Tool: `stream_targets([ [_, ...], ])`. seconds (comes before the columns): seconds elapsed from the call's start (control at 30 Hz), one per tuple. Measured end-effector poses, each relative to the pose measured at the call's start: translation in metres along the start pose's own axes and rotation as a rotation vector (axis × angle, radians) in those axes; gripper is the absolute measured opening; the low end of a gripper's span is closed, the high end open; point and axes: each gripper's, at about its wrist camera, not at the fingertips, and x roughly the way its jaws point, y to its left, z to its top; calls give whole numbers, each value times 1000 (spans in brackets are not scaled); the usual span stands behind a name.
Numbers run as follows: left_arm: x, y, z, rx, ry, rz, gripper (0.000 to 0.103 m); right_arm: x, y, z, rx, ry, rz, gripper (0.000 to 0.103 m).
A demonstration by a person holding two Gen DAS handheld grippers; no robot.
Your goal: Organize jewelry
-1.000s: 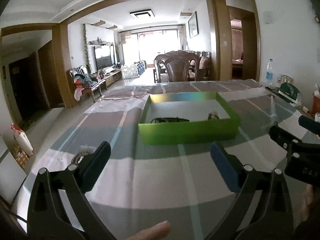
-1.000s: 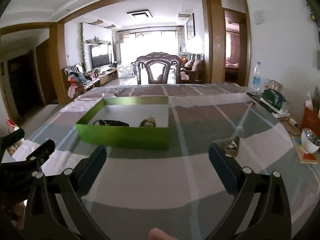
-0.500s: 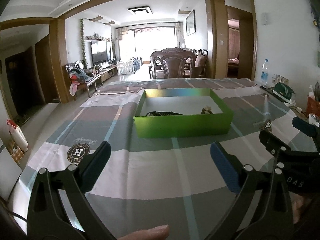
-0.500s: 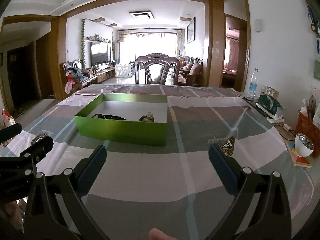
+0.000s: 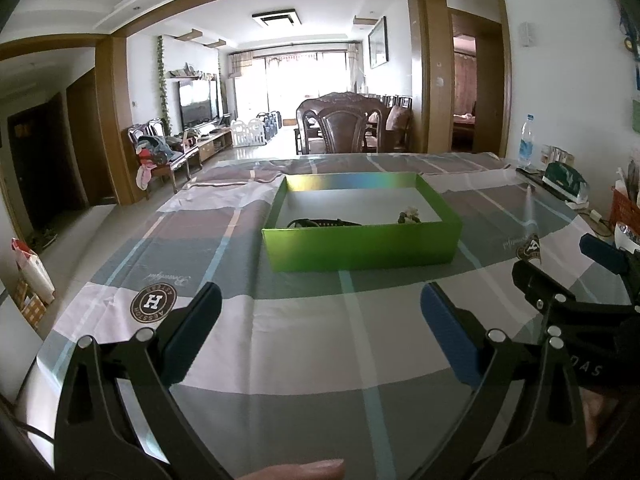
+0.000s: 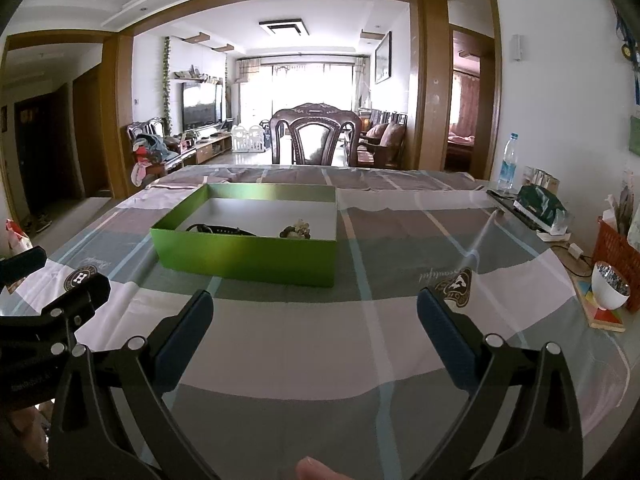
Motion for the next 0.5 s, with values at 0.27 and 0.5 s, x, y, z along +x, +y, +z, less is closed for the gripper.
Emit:
stream_targets([
  [0.27, 1, -2, -1, 2, 5, -3, 99, 1, 0, -1, 2, 2, 0, 100],
  [0.5, 1, -2, -1, 3, 4, -4, 99, 1, 0, -1, 1, 2, -1, 100],
])
